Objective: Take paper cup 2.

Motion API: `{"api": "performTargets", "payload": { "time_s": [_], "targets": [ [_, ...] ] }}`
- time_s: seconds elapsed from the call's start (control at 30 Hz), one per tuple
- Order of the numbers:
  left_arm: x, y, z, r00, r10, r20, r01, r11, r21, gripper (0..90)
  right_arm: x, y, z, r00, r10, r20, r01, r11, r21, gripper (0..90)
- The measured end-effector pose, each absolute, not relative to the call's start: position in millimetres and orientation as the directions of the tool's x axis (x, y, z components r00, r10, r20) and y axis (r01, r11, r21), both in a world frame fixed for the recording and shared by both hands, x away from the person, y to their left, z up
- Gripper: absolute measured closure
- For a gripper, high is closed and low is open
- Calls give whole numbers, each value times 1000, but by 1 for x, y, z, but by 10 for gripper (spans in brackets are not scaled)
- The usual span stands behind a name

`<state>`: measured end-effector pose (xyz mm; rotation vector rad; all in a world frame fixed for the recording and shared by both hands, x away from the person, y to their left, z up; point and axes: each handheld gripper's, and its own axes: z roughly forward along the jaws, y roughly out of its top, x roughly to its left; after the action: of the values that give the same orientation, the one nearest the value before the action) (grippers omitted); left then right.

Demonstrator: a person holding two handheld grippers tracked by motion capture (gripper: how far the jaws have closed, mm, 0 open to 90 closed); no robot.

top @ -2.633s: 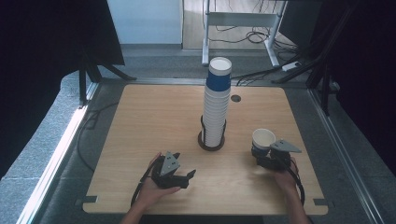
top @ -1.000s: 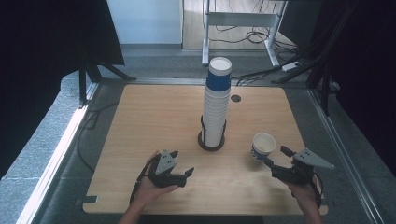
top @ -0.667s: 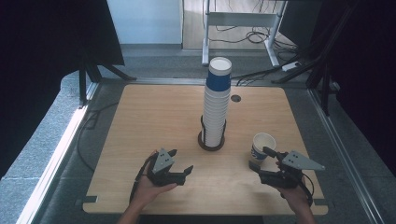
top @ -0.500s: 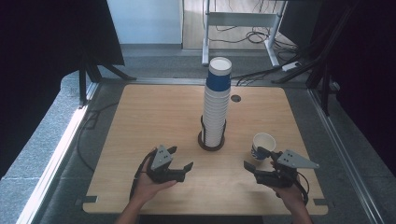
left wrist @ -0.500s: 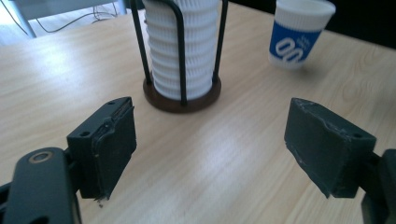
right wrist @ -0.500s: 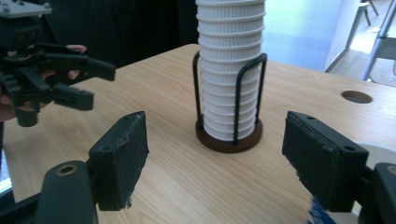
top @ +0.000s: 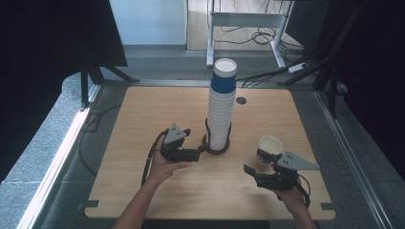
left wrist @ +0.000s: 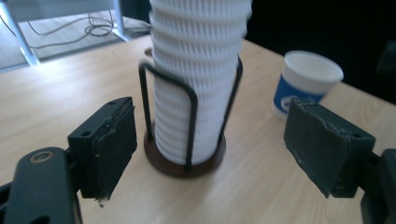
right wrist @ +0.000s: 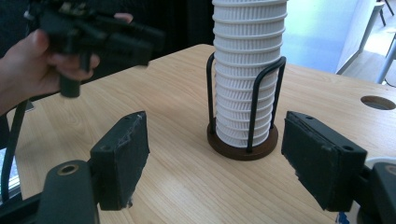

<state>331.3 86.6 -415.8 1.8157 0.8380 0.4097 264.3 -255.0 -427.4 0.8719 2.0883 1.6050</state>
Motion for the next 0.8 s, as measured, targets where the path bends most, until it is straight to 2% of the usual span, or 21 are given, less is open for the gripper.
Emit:
{"api": "performTargets", "payload": {
  "time_s": [0.13,0.33,0.8],
  "targets": [
    [345,83,-405,711,689,-138,350,-177,920,153,265,-252,-428,-748,659,79,250,169,954,236],
    [363,74,-400,715,687,-131,353,-193,916,145,267,-248,-430,-751,655,78,253,177,951,235],
    [385,52,-386,738,673,-53,312,-270,911,107,268,-247,-434,-753,653,82,262,182,948,233]
  ]
}}
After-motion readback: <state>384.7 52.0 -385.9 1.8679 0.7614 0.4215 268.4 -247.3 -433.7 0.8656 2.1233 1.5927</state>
